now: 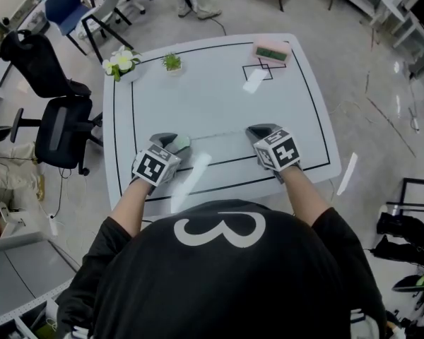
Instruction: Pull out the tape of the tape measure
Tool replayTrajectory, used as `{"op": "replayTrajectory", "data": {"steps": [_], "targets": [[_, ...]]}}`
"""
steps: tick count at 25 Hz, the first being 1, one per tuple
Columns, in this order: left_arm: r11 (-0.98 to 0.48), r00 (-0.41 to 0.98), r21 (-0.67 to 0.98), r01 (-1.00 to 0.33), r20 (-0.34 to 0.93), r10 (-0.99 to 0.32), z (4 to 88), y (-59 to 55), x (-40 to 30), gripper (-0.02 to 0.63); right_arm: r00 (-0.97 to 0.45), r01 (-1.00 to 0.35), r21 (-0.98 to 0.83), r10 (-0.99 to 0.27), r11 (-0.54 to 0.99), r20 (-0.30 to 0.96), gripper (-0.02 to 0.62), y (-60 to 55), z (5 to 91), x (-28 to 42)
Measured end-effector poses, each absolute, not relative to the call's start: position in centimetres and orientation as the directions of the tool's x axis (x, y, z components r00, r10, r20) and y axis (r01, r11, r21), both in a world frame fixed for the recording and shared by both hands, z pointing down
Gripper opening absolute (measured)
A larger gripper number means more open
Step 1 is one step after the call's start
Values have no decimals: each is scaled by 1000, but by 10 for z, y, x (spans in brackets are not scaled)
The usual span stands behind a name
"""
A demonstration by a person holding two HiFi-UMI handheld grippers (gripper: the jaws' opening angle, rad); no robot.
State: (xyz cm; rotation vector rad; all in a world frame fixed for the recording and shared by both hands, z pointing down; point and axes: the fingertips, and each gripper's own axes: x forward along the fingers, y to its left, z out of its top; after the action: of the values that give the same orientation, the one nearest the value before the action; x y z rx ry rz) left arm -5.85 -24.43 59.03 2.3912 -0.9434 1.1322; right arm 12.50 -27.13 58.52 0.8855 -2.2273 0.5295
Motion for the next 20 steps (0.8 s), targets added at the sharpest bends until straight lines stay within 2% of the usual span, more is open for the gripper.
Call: {"op": "replayTrajectory", "data": {"steps": [5, 11, 12, 15, 17, 20], "targets": [[-724, 467, 14, -690, 772, -431, 590, -244, -56, 215, -527, -718, -124, -419, 685, 739, 34, -269, 593, 129], [-715, 473, 9, -699, 756, -452, 590, -246, -58, 222, -547, -723, -160, -414, 672, 728, 135, -266, 593, 131], [-716, 471, 0, -698, 753, -460, 590, -247, -59, 235, -547, -725, -157, -422, 670, 723, 159, -267, 591, 132], [-734, 486, -9, -679, 744, -459, 591, -243, -57, 325, -551, -728, -151, -439, 669, 710, 210, -263, 583, 135], [-745, 507, -2, -667, 732, -455, 588, -236, -56, 344, -557, -728, -151, -447, 669, 700, 263, -256, 574, 136], [-742, 530, 4, -670, 702, -475, 575, -231, -60, 351, -593, -725, -187, -462, 663, 660, 278, -242, 555, 133]]}}
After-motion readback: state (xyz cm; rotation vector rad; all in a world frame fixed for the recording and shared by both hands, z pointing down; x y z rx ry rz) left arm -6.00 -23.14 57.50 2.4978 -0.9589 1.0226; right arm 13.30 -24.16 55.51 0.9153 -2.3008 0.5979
